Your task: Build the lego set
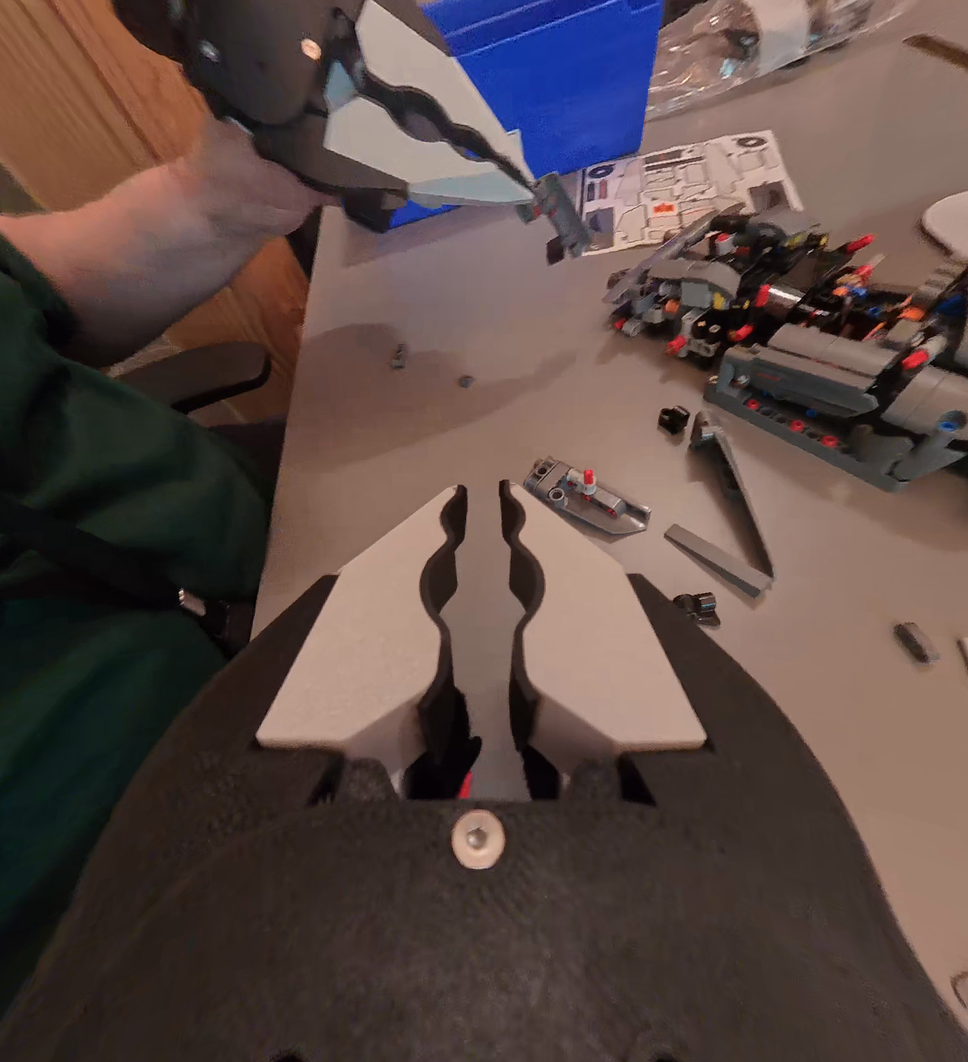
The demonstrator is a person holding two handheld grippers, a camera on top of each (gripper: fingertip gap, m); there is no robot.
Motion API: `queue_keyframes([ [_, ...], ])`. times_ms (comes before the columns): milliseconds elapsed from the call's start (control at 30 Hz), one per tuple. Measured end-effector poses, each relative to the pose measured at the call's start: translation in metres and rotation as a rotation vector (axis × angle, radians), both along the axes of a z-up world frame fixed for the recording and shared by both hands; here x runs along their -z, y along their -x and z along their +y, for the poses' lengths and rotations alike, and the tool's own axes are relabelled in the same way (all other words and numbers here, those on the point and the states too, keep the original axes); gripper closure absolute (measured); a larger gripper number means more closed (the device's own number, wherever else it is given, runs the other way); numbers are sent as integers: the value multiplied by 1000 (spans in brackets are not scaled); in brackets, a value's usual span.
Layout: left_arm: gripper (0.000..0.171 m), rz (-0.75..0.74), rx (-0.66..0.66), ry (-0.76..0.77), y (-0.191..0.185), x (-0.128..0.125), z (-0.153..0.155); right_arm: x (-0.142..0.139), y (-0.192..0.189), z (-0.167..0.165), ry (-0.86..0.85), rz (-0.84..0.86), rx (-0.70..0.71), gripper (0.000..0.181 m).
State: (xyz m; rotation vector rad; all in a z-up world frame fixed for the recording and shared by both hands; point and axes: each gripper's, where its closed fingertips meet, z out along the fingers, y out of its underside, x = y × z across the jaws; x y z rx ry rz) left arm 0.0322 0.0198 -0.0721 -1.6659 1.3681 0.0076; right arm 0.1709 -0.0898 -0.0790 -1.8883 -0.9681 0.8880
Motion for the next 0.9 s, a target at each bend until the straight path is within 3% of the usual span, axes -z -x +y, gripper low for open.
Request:
queue_keyframes([
  [133,171,-418,115,266,-51,-24,-43,-15,22,6,-141,-50,143,152],
  [200,171,-614,179,439,-70,-33,-60,-17,33,11,-234,-121,213,132],
  [333,171,-826,252,686,-94,-35,-76,-16,29,29,-374,-268,345,117],
  [433,171,-853,285,766,-106,-29,-85,-14,31,31,-391,-305,330,119],
  [600,171,-838,313,804,-114,-19,-95,-8,30,25,-348,-293,279,150],
  [900,171,-810,306,875,-117,0,-100,9,30,22,-298,-322,218,155],
])
